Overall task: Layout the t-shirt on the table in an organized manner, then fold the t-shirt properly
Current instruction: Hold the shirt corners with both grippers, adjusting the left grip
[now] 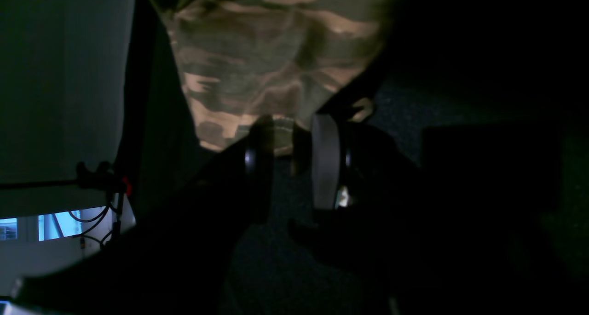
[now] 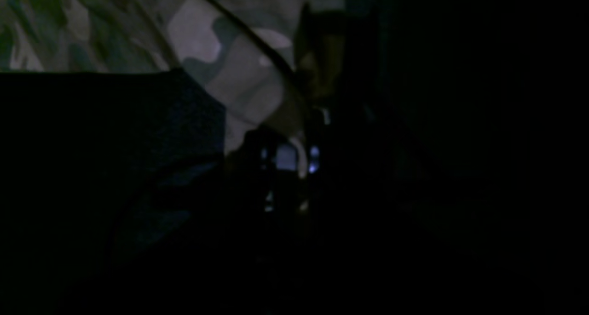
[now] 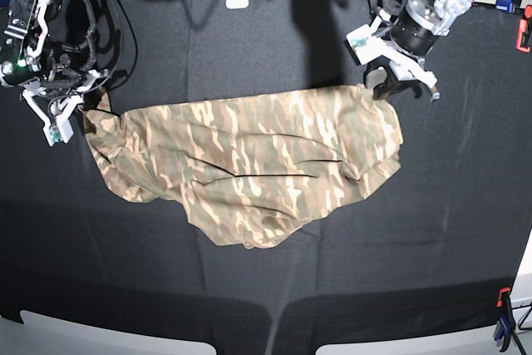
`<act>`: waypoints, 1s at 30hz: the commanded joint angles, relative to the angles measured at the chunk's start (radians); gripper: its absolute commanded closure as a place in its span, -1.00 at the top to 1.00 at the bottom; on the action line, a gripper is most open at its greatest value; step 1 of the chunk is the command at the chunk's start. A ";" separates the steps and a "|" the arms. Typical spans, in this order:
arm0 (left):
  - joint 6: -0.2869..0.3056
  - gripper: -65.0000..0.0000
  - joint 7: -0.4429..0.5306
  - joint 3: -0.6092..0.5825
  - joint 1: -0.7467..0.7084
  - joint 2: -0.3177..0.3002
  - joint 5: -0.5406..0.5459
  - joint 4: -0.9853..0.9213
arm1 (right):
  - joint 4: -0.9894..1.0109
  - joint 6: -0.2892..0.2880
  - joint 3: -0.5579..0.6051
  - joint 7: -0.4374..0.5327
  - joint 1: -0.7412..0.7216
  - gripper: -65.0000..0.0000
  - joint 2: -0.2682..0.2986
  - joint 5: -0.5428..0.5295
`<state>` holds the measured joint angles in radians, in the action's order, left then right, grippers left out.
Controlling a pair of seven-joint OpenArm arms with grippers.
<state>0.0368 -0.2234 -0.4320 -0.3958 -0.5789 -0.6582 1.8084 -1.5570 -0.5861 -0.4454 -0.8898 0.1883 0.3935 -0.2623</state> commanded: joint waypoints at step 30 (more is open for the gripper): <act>-0.018 -1.00 0.053 0.003 0.066 0.066 -0.004 -0.085 | -0.015 -0.001 -0.006 0.023 -0.011 -1.00 0.018 -0.058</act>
<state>0.0364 -0.1837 -0.4328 -0.3374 -0.5072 -0.6556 1.7081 -1.5570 -0.5858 -0.4454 -0.8890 0.1883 0.3935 -0.3115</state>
